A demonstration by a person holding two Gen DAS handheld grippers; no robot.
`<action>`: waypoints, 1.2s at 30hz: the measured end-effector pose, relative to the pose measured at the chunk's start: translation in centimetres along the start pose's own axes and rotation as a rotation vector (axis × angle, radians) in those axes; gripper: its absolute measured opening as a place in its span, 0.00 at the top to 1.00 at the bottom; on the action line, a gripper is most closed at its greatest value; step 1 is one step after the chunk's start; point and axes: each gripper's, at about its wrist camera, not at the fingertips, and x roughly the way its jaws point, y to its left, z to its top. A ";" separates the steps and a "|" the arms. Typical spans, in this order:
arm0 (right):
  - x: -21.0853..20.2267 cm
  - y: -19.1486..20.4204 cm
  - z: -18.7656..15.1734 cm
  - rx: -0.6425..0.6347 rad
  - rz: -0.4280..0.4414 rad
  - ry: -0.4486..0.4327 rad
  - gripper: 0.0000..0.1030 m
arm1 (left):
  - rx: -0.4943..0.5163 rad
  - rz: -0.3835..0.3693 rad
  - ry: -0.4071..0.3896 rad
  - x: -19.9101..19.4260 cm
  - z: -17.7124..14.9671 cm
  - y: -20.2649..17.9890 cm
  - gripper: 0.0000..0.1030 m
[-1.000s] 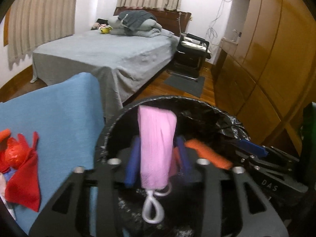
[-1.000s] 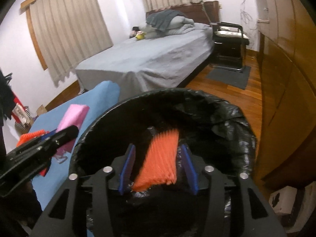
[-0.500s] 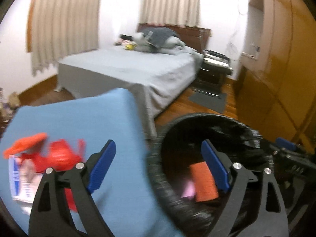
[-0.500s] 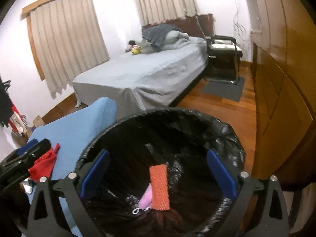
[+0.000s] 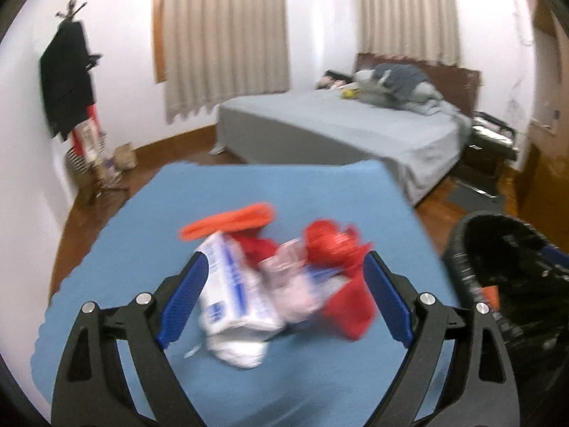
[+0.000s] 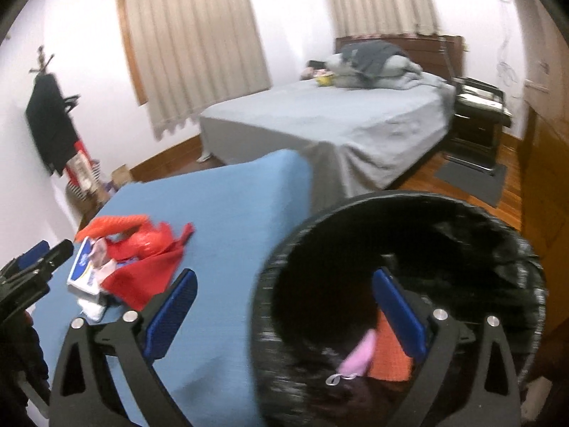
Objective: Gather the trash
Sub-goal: 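Grasp the white alcohol-pads box with the left tool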
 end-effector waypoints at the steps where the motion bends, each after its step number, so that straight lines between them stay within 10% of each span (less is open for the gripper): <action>1: 0.3 0.7 0.0 -0.010 0.009 0.003 0.06 | -0.008 0.012 0.007 0.2 -0.2 0.5 0.18; 19: 4.1 6.1 -0.5 -0.100 0.068 0.045 0.06 | -0.112 -0.043 0.140 6.4 -2.5 4.3 0.57; 36: 4.2 6.3 -0.2 -0.097 0.071 0.039 0.06 | -0.141 -0.069 0.116 7.6 -2.0 4.0 0.68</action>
